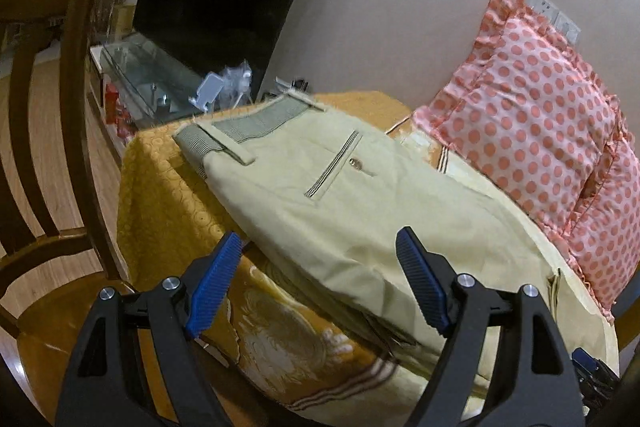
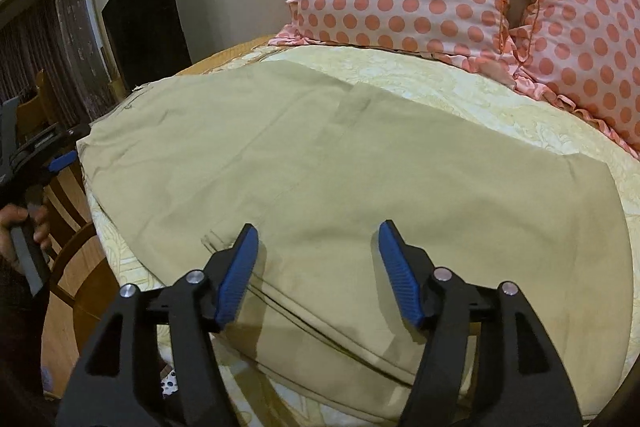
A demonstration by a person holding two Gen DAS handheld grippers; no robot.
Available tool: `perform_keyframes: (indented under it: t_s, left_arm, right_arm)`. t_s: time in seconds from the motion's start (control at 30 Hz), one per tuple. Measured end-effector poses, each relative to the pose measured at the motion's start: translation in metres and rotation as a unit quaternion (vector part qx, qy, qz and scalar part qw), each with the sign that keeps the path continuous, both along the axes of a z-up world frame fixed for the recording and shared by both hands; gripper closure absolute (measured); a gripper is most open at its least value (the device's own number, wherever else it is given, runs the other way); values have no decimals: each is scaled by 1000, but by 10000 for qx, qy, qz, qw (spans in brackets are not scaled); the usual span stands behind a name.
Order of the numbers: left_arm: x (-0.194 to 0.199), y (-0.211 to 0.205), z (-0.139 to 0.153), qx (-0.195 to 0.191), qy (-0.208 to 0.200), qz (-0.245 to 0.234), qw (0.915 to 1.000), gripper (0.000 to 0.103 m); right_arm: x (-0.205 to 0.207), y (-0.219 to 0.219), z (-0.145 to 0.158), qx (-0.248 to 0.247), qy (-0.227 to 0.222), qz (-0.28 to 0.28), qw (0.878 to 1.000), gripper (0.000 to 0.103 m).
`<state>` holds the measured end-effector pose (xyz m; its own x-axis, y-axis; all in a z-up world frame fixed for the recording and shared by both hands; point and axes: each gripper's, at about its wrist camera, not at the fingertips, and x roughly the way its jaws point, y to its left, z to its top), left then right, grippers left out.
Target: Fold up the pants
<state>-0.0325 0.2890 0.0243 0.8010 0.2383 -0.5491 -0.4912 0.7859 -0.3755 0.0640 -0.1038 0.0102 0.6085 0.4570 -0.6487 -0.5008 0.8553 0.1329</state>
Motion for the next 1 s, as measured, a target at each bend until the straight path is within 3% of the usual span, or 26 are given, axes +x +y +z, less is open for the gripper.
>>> perform_keyframes:
  t_s: [0.1,0.33,0.47,0.6,0.77,1.0]
  left_arm:
    - [-1,-3,-1,-102,14,-87,9999,21]
    - [0,-27,-1,-813,-298,-927,9919,21]
    - [12,-48,-1,-758,-240,-1191,9897,21]
    - [4,-27,-3,-1247,-528,-905,9866,29]
    - [-2,23,-5,-1292,-588,44,9899,33]
    - [11,62,-8,-1891,-691,248,9792,45]
  right_arm:
    - [-3,1,1,26,-4,4,10000,38]
    - [-3,1,1,53,1,3,10000,36]
    - [-4,2,1,85,1,1,10000,35]
    - [-4,2,1,115,3,24,9999,32]
    - [-5,3,0,133,-7,64,9999,28]
    - [-7,2,1,271,2,66,9996,26]
